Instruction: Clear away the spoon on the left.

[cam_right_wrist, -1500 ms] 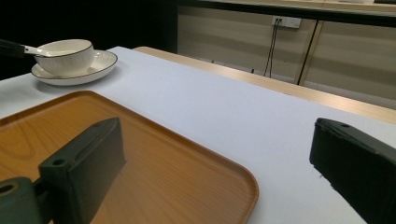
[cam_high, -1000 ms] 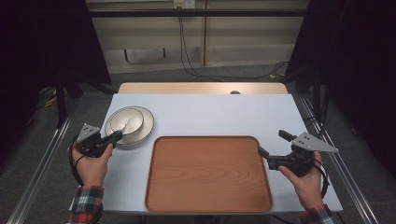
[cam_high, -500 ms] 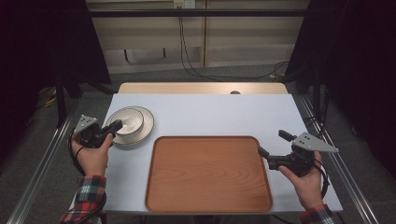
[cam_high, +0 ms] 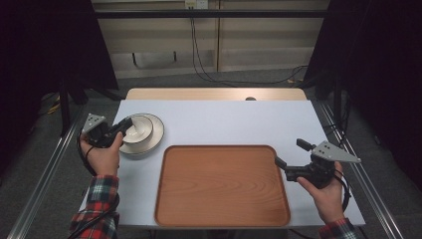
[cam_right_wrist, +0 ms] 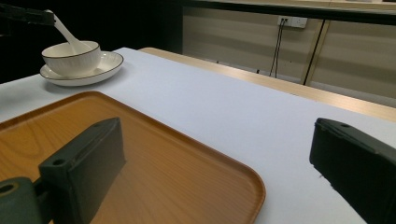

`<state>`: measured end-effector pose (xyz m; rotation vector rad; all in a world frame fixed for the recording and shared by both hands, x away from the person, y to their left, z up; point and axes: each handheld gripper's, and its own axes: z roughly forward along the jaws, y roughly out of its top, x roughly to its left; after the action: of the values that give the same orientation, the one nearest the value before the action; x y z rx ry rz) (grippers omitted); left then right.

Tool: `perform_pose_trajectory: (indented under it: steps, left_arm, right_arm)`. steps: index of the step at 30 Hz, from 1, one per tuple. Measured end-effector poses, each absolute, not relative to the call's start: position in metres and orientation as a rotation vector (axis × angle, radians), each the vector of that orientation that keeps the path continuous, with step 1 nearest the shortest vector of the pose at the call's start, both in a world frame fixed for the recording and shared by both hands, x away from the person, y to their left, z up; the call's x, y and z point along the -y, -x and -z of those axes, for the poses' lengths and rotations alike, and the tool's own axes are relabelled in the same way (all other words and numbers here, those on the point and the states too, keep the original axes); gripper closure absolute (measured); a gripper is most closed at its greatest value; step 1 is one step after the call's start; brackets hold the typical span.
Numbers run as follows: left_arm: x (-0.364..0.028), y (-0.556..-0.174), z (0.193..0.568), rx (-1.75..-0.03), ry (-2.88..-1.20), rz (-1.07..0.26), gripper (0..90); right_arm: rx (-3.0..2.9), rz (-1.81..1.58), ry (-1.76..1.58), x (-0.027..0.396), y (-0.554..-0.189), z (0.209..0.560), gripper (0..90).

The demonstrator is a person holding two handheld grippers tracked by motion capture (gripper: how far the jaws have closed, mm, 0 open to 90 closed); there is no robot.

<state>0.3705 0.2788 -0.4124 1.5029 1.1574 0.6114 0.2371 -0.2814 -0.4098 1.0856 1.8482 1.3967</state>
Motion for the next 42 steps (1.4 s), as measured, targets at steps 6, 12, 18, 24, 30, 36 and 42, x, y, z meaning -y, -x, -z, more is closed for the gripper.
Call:
perform_pose_trajectory:
  steps: [6,12,18,24,30,36,42]
  left_arm:
    - [-0.276,-0.38,0.412,-1.16,-1.478,-0.615,85.2]
    - [-0.27,-0.386,0.413,-1.163,-1.466,-0.631,85.4]
    - [-0.267,-0.392,0.414,-1.163,-1.452,-0.631,85.7]
    - [-0.267,-0.392,0.413,-1.172,-1.442,-0.622,85.7]
    - [-0.268,-0.387,0.407,-1.161,-1.43,-0.616,85.7]
    - [-0.267,-0.382,0.392,-1.132,-1.405,-0.597,85.7]
    - [-0.265,-0.378,0.376,-1.1,-1.398,-0.572,85.7]
  right_arm:
    - [-1.844,-1.405,-1.088,0.283,-0.237,0.41,2.8]
    - [-1.835,-1.421,-1.093,0.284,-0.237,0.41,2.8]
    - [-1.836,-1.42,-1.1,0.284,-0.237,0.411,2.8]
    - [-1.838,-1.42,-1.092,0.283,-0.238,0.411,2.8]
    - [-1.837,-1.422,-1.093,0.284,-0.238,0.411,2.8]
    - [-1.84,-1.422,-1.09,0.284,-0.237,0.41,2.8]
    - [-1.844,-1.426,-1.078,0.283,-0.237,0.411,2.8]
